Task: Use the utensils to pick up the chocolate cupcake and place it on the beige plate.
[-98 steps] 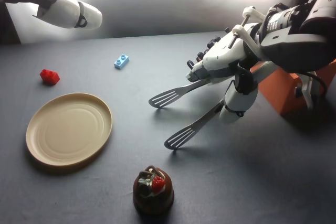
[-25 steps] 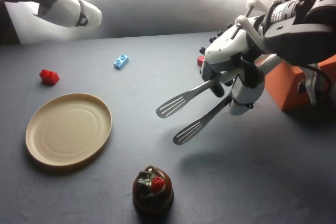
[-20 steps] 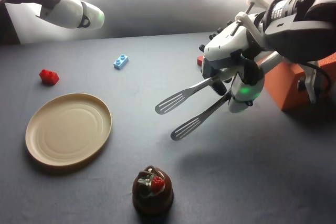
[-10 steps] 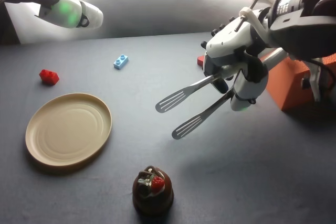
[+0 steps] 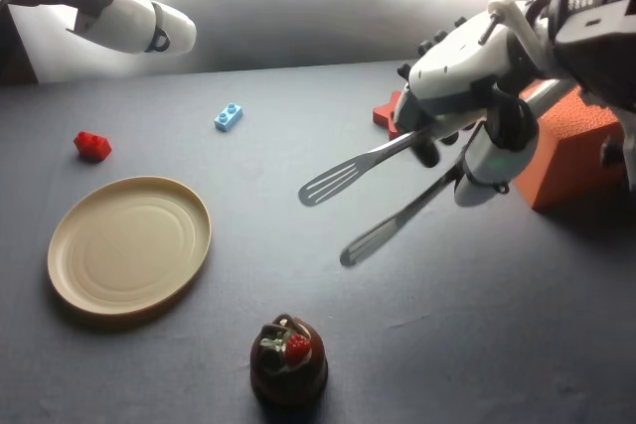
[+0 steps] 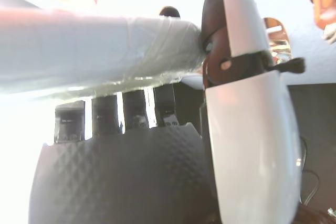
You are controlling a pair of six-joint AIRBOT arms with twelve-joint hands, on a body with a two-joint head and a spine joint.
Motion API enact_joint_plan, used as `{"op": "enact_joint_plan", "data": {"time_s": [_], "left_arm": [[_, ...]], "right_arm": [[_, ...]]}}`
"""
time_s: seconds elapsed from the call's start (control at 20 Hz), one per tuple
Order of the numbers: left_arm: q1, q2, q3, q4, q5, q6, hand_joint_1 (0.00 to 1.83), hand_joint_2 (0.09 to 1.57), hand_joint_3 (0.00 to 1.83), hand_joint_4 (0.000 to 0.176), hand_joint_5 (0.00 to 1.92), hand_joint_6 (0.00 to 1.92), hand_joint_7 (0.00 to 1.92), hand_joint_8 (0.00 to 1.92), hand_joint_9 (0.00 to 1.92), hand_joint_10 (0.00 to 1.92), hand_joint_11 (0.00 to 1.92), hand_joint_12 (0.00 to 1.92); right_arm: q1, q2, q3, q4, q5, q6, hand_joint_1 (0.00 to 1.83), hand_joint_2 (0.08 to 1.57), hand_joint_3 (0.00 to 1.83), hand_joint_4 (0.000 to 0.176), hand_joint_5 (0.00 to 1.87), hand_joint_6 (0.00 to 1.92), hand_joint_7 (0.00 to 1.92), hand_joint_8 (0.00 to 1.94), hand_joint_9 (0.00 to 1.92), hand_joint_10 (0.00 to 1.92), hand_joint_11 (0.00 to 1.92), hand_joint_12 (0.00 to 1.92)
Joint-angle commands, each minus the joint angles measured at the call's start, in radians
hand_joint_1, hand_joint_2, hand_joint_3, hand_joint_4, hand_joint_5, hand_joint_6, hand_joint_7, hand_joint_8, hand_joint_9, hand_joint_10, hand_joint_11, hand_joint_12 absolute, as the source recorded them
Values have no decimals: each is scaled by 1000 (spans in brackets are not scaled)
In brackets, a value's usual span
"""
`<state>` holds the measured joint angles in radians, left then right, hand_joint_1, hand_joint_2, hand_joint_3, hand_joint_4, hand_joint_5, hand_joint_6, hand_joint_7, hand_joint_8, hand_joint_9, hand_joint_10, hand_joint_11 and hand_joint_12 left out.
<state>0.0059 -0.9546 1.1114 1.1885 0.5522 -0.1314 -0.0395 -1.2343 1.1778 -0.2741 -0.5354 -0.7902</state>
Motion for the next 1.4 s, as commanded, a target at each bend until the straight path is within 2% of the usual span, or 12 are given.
{"op": "enact_joint_plan", "data": {"time_s": [0.0,0.15,0.2,0.25,0.3,0.4,0.65,0.8,0.95,1.1,1.2,1.35], "left_arm": [[-13,14,4,58,-15,2,0,1158,0,0,96,2,125,2,114,3,0,229],[-13,13,7,58,-15,2,0,1150,0,0,77,0,103,0,104,0,0,207],[-13,13,7,58,-15,2,0,1152,0,0,117,1,152,1,142,4,0,317],[-13,13,6,58,-15,2,0,1154,0,0,111,0,143,0,137,1,0,311],[-13,13,6,58,-15,2,0,1156,1,0,103,0,131,0,122,1,0,282],[-13,13,5,58,-15,2,0,1154,0,0,77,6,105,9,102,7,0,160],[-12,11,8,58,-15,2,0,1156,0,0,86,0,110,0,112,2,0,214],[-18,11,4,57,-15,2,0,1151,0,0,85,0,110,2,119,5,0,213],[-23,10,9,56,-16,2,0,1150,0,0,77,2,105,2,110,2,0,203],[-25,10,10,55,-15,2,0,1152,1,0,113,9,136,6,129,5,0,241],[-24,9,12,55,-15,2,0,1149,0,0,105,4,127,2,124,2,0,212],[-24,9,14,55,-15,2,0,1153,0,0,113,2,139,4,132,3,0,238]], "right_arm": [[27,13,-11,-13,73,-4,1071,1102,0,0,429,1140,397,1542,424,1656,555,1774],[45,40,-52,-13,61,-4,1020,1130,4,0,425,1116,368,1543,387,1673,520,1804],[50,48,-66,-14,58,-5,1040,1230,8,0,641,1351,384,1534,391,1668,514,1821],[51,54,-79,-14,58,-7,1013,1154,0,0,497,1144,406,1505,407,1650,512,1777],[51,60,-96,-15,58,-12,1004,1133,0,0,476,1078,408,1500,411,1651,517,1780],[51,69,-125,-16,58,-21,1028,1146,0,0,498,1154,393,1554,411,1705,552,1806],[47,74,-157,-17,79,-27,1006,1125,0,0,423,1101,380,1523,406,1653,532,1784],[43,63,-157,-43,98,-15,1034,1120,1,0,462,1022,406,1483,409,1641,526,1778],[32,42,-157,-76,101,9,1016,1123,1,0,424,1122,367,1544,397,1681,543,1792],[21,16,-157,-98,101,25,1047,1100,0,0,490,998,428,1465,432,1625,542,1775],[13,3,-157,-99,101,29,1045,1108,1,0,468,1077,390,1532,412,1671,540,1785],[-9,-24,-157,-205,101,100,1032,1114,0,0,445,1099,379,1546,396,1675,505,1809]]}}
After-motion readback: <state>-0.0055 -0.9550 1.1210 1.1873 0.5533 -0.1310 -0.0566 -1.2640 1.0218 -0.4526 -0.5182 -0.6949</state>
